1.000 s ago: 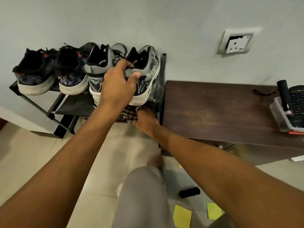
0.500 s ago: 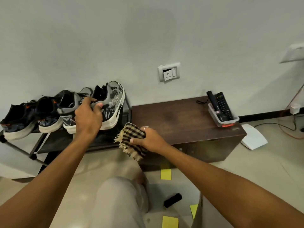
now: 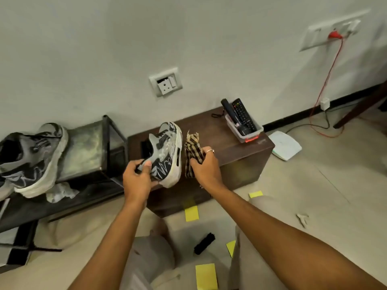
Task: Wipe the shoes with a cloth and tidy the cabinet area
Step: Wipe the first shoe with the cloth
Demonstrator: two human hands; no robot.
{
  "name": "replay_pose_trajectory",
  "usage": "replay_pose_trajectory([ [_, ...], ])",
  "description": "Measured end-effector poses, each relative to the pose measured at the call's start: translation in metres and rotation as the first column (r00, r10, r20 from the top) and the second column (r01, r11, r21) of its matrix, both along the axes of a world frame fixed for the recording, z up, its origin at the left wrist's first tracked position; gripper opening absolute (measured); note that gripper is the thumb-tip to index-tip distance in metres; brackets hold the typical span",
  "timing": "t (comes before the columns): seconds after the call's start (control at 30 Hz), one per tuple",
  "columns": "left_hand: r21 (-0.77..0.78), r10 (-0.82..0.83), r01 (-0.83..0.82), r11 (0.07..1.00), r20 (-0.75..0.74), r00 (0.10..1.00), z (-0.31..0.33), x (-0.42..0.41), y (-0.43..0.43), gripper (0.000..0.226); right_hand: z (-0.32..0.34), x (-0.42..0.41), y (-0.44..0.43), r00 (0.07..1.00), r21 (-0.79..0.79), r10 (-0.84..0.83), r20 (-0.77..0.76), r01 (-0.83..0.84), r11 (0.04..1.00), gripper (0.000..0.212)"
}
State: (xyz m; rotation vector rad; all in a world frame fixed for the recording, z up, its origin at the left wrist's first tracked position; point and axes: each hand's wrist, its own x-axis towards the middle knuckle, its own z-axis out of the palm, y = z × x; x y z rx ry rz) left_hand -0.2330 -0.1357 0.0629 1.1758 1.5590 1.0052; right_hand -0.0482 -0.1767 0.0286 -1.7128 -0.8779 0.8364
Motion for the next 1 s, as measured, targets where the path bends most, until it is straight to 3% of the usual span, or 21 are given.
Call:
replay_pose_trajectory([
  [0.1,-0.066,-0.062,0.064,0.996,0.032,0.998,-0.042,0.008,-0.009,0.005,-0.021,0.007,0.005,0.999,-0.005,-0.009,0.052,0.009,1.0,0.02],
  [0.23,-0.098,-0.202,0.194,0.976,-0.087,0.975,-0.056,0.005,0.009,0.008,-0.031,0.006,0.03,0.986,0.024,0.061,0.155,-0.066,0.998,0.032],
  [0.4,-0.202,-0.289,0.25,0.947,-0.193,0.938,-0.039,0.016,0.028,0.051,-0.05,-0.017,0.051,0.929,-0.062,0.279,0.243,-0.273,0.96,0.063],
  [0.5,-0.113,-0.329,0.309,0.944,-0.256,0.909,-0.036,0.023,0.04,0.067,-0.05,-0.024,0.05,0.905,-0.106,0.373,0.206,-0.358,0.928,0.063],
  [0.6,-0.115,-0.287,0.263,0.958,-0.323,0.902,-0.04,0.014,0.058,0.082,-0.051,-0.032,0.048,0.886,-0.118,0.443,0.14,-0.429,0.896,0.06],
  [0.7,-0.143,-0.351,0.323,0.936,-0.469,0.81,-0.045,0.008,0.071,0.076,-0.054,-0.034,0.054,0.938,-0.031,0.346,-0.017,-0.346,0.938,0.045],
  [0.77,-0.118,-0.38,0.375,0.92,-0.507,0.773,-0.05,0.009,0.075,0.06,-0.058,-0.034,0.061,0.954,-0.027,0.298,0.018,-0.298,0.954,0.045],
  [0.87,-0.092,-0.342,0.347,0.933,-0.522,0.781,-0.054,0.01,0.078,0.041,-0.066,-0.034,0.069,0.962,-0.034,0.264,0.073,-0.262,0.964,0.041],
  [1.0,-0.105,-0.274,0.257,0.961,-0.494,0.825,-0.056,0.011,0.082,0.032,-0.066,-0.045,0.071,0.967,-0.045,0.207,0.15,-0.202,0.978,0.039],
])
